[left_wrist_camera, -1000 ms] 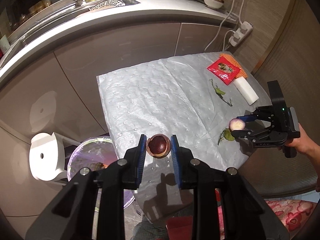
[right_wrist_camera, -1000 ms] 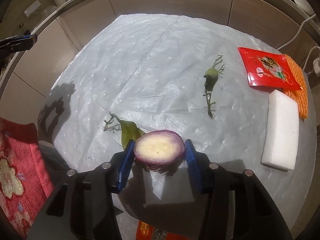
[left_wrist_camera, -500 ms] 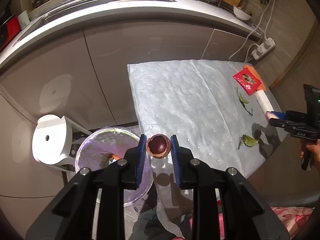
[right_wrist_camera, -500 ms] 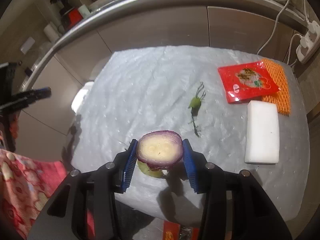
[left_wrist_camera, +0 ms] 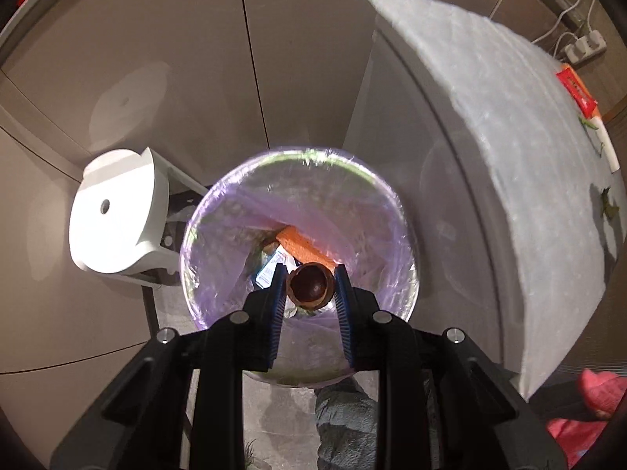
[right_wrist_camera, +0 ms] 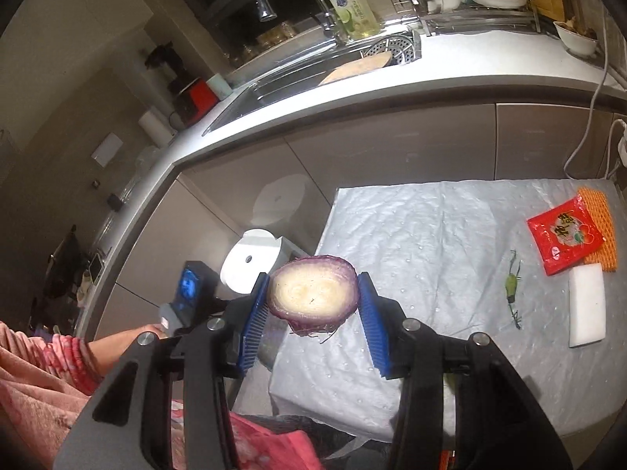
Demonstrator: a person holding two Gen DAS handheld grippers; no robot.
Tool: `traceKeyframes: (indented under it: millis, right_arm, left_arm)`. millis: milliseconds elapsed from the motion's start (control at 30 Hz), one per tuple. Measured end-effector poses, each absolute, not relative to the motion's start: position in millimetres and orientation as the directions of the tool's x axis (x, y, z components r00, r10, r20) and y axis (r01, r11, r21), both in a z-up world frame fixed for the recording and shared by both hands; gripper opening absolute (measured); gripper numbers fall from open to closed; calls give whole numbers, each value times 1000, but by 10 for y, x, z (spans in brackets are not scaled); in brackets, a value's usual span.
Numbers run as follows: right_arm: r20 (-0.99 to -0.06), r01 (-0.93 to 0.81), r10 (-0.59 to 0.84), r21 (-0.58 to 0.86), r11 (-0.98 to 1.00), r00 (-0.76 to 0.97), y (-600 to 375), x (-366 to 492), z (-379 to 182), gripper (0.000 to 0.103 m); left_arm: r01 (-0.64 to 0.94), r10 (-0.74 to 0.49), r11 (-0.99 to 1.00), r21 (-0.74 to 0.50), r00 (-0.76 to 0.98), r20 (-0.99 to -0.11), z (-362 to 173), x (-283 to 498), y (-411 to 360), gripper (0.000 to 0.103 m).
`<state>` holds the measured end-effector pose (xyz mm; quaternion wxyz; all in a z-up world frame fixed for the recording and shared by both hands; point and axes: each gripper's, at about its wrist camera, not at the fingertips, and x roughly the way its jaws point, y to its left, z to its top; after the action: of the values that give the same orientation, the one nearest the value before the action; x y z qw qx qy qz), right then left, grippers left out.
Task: Collect trash
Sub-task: 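Open the left tool over the bin while the right tool carries the onion slice toward it, then lower the onion slice over the bin and open the right tool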
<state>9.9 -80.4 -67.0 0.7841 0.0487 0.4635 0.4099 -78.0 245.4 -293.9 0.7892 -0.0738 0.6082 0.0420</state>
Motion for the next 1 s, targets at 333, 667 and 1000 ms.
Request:
traceKeyframes:
  millis: [333, 667, 1000]
  right_arm:
    - [-747, -602, 627, 400, 691, 223, -518, -258, -621, 45]
    - [-746, -627, 640, 413, 660, 183, -260, -335, -710, 45]
    - [-764, -705, 645, 450, 548, 14, 687, -286, -1295, 45]
  left_arm:
    - [-158, -97, 980, -118, 134, -986, -3702, -758, 2476, 28]
    - [-155, -94, 979, -135, 245, -965, -3144, -852, 2538, 57]
    - [-258, 44, 961, -99, 497, -867, -1284, -1374, 2778, 89]
